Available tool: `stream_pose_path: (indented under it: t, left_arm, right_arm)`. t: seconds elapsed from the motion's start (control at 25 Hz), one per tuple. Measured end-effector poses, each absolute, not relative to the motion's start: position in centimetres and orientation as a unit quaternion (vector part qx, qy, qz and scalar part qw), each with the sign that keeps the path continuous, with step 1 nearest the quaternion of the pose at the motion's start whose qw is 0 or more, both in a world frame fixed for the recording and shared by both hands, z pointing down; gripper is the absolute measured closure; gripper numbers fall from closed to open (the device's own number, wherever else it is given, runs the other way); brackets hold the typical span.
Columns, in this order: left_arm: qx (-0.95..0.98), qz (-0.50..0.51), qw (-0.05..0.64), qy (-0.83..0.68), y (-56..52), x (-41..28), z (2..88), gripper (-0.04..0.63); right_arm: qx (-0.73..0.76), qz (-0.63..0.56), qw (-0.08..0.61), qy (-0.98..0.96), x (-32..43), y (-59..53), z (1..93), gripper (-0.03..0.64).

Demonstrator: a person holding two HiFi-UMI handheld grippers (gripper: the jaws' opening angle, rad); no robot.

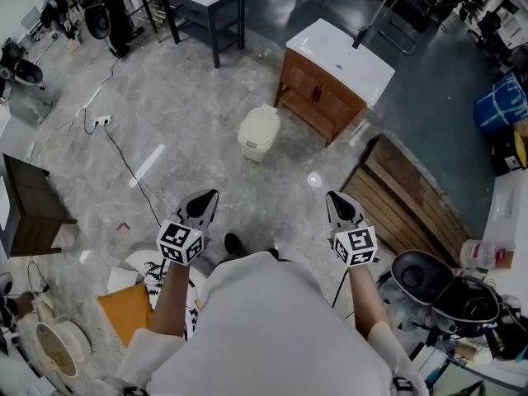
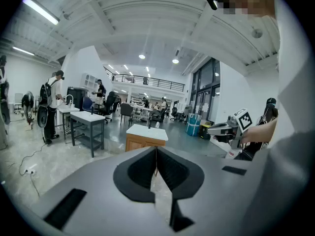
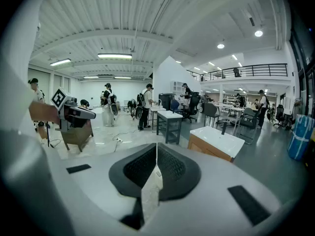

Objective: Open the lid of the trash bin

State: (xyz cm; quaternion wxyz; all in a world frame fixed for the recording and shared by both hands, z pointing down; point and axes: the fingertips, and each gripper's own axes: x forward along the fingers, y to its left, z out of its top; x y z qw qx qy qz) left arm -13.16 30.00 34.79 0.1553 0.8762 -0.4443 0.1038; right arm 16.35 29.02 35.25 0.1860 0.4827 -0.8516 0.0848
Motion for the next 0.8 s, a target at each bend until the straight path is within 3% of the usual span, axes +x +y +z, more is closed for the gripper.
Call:
stream_pose_path:
  t: [0.8]
  left_arm:
    - [0.880,0.100,0.162,-0.435,28.7,-15.3,35.2,0.577]
  right_arm:
    - [0.489,0.089,0.190,-0.847,13.9,27.8,35.2,0.583]
